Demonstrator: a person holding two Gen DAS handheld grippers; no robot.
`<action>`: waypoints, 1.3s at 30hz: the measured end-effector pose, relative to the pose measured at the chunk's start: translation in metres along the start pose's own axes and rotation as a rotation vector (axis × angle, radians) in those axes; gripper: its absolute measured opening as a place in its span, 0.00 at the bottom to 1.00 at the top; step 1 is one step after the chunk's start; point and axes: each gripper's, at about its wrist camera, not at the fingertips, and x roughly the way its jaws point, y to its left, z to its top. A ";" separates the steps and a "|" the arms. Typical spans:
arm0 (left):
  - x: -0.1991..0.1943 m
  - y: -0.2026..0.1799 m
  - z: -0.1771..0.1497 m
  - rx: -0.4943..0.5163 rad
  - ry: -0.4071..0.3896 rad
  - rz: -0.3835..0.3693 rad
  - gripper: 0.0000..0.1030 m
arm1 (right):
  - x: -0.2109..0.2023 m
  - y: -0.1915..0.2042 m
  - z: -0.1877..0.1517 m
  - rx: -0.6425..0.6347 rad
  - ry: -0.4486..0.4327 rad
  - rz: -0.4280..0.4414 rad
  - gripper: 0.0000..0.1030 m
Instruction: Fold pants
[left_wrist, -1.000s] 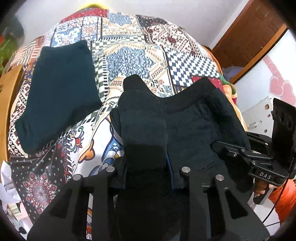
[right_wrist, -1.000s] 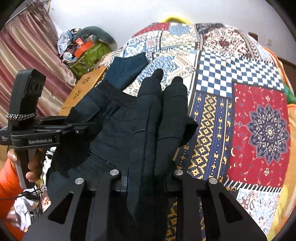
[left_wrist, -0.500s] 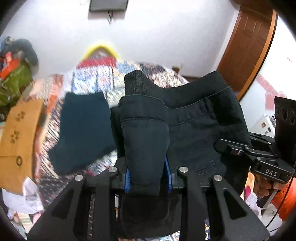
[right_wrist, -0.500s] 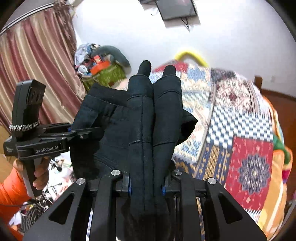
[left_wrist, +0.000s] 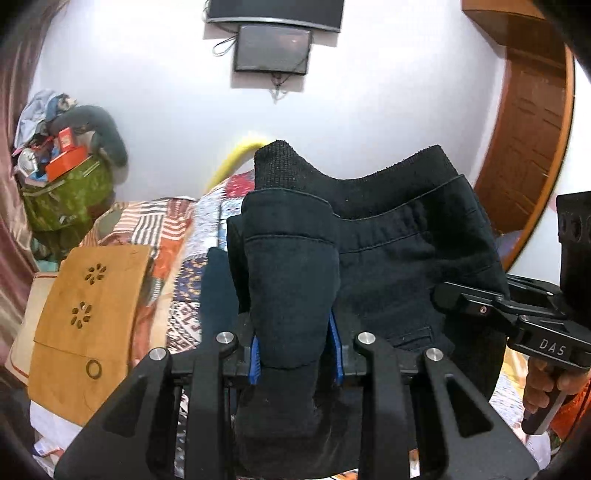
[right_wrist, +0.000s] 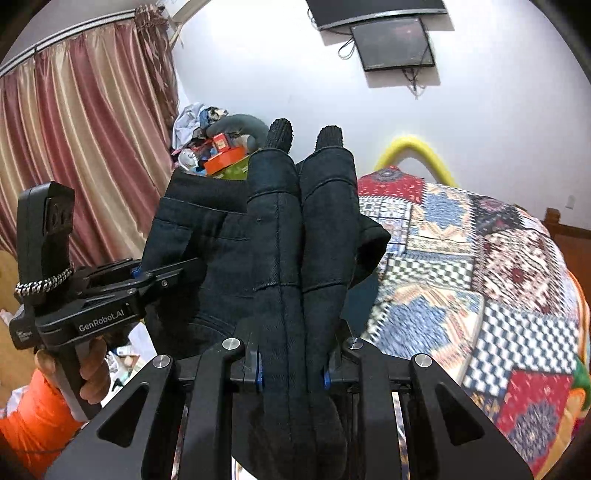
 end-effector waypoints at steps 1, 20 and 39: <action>0.009 0.009 0.001 -0.010 0.007 0.004 0.28 | 0.015 0.000 0.003 -0.001 0.012 0.002 0.18; 0.209 0.114 -0.035 -0.149 0.186 0.045 0.28 | 0.217 -0.054 0.002 0.031 0.270 -0.051 0.19; 0.140 0.103 -0.036 -0.117 0.237 0.148 0.57 | 0.140 -0.068 -0.006 0.044 0.270 -0.141 0.31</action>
